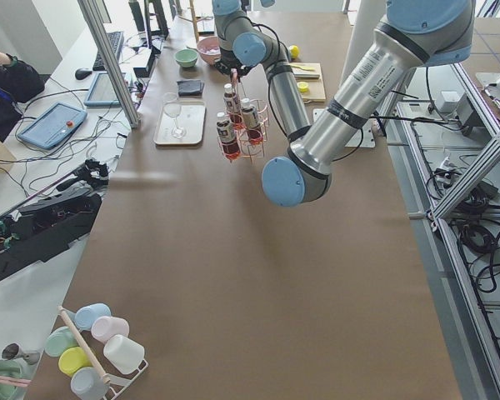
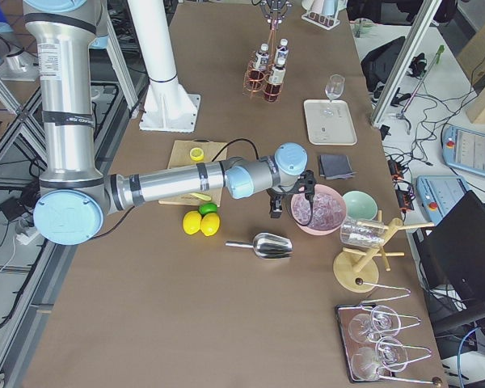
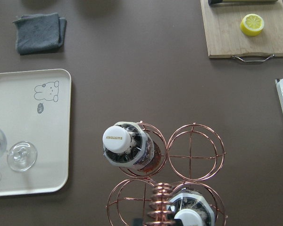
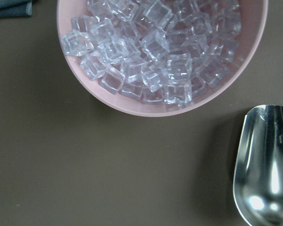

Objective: Take tea from basket to plate

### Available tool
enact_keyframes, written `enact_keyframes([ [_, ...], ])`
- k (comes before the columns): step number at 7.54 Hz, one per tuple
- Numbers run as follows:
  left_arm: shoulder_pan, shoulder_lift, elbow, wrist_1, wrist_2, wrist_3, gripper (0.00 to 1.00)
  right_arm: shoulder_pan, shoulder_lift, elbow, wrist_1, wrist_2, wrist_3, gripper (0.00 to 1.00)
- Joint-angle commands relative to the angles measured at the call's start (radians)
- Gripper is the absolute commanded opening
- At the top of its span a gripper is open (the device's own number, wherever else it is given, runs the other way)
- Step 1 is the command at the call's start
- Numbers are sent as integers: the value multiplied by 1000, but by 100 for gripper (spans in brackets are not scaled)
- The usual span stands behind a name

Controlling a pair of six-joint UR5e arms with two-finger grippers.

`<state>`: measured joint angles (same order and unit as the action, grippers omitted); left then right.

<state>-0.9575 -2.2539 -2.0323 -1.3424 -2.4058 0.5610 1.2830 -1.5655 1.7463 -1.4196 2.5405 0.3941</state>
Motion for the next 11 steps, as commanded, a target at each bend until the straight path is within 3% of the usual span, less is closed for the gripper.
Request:
enact_keyframes([
  [1, 94, -38, 0, -14, 22, -67, 0, -98, 123, 12, 1, 47, 309, 99],
  [7, 209, -69, 6, -75, 70, -204, 0, -350, 451, 7, -1, 35, 996, 99],
  [11, 224, -72, 59, -119, 71, -231, 0, -375, 642, -135, -1, 38, 1135, 99],
])
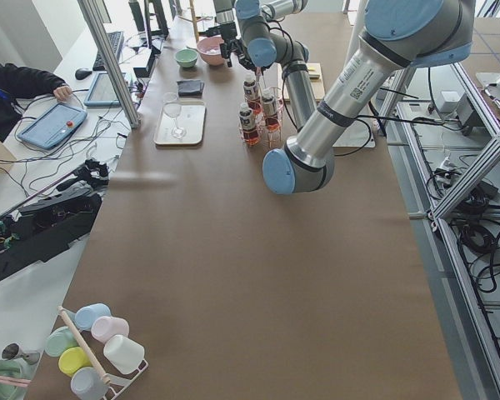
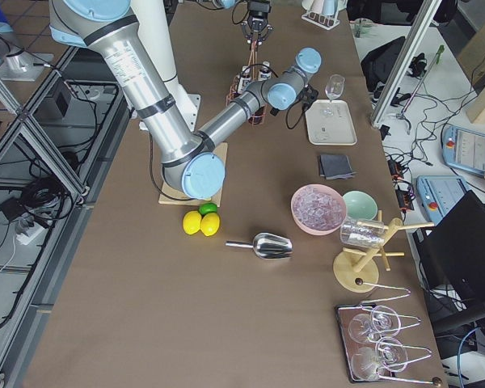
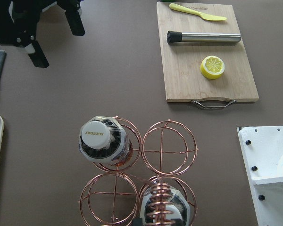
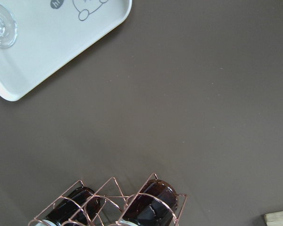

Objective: Take tea from basket to plate

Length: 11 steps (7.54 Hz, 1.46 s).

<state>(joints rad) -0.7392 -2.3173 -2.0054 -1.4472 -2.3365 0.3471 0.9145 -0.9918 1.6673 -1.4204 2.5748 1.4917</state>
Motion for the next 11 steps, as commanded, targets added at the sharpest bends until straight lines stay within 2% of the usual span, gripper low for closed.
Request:
enact_keyframes([
  [1, 6, -11, 55, -47, 8, -19, 0, -6, 85, -63, -2, 4, 39, 99],
  [4, 4, -5, 62, -68, 6, -20, 0, -29, 130, -75, -58, 63, 38, 97],
  [5, 4, -4, 62, -68, 6, -20, 0, -55, 145, -75, -60, 74, 39, 94],
  [11, 4, -4, 68, -70, 5, -19, 0, -112, 153, -58, -60, 85, 41, 64],
])
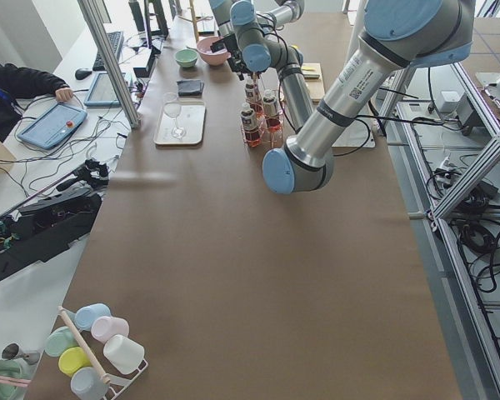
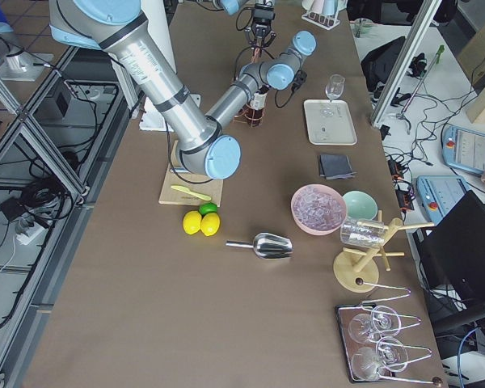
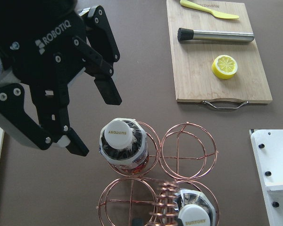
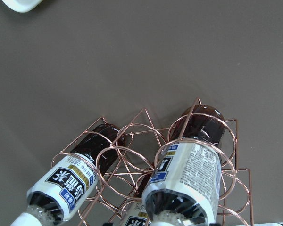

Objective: Take tea from basket to plate

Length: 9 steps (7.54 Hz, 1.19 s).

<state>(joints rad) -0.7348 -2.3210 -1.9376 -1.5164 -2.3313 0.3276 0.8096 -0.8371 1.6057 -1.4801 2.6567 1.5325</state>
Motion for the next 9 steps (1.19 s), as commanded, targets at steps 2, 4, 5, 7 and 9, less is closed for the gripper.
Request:
enact_keyframes([
  [2, 0, 3, 0, -2, 0, 1, 0, -15, -2, 3, 1, 3, 0, 63],
  [4, 2, 3, 6, -19, 0, -1, 0, -18, -4, 3, 1, 5, 0, 57],
  [5, 0, 3, 8, -19, 0, -1, 0, -21, -4, 3, 1, 5, 0, 57],
  [7, 0, 3, 8, -21, -2, 1, 0, -23, -5, 10, 1, 5, 0, 54],
  [9, 2, 2, 8, -21, -2, 1, 0, -27, -7, 10, 1, 5, 0, 48],
])
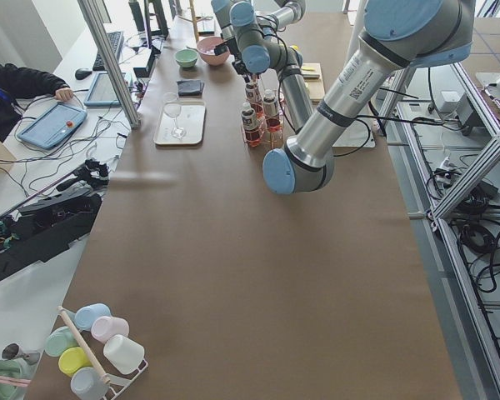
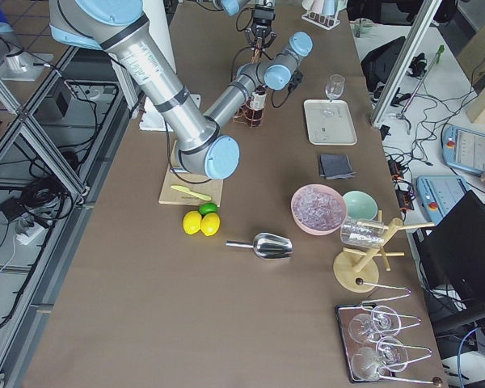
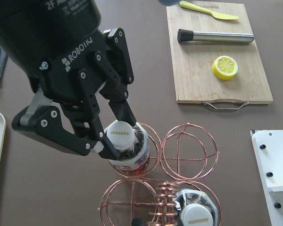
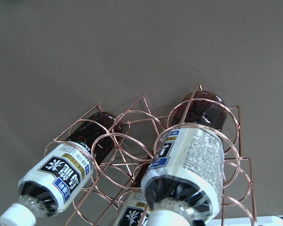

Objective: Take tea from basket to plate

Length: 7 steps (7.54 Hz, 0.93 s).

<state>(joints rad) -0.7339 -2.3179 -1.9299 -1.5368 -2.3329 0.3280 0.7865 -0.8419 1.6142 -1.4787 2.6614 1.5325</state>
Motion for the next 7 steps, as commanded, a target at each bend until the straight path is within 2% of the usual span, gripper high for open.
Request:
enact_keyframes([
  [1, 1, 0, 0, 0, -2, 0, 0, -10, -5, 1, 0, 0, 0, 43],
  [2, -1, 0, 0, 0, -2, 2, 0, -10, -6, 1, 0, 0, 0, 28],
  [3, -1, 0, 0, 0, -2, 2, 0, -4, -8, 3, 0, 3, -2, 1],
  [5, -2, 0, -4, 0, -5, 3, 0, 49, -13, 9, -3, 47, 0, 0],
  [7, -2, 0, -9, 0, -5, 3, 0, 112, -5, 51, -66, 135, 0, 0],
])
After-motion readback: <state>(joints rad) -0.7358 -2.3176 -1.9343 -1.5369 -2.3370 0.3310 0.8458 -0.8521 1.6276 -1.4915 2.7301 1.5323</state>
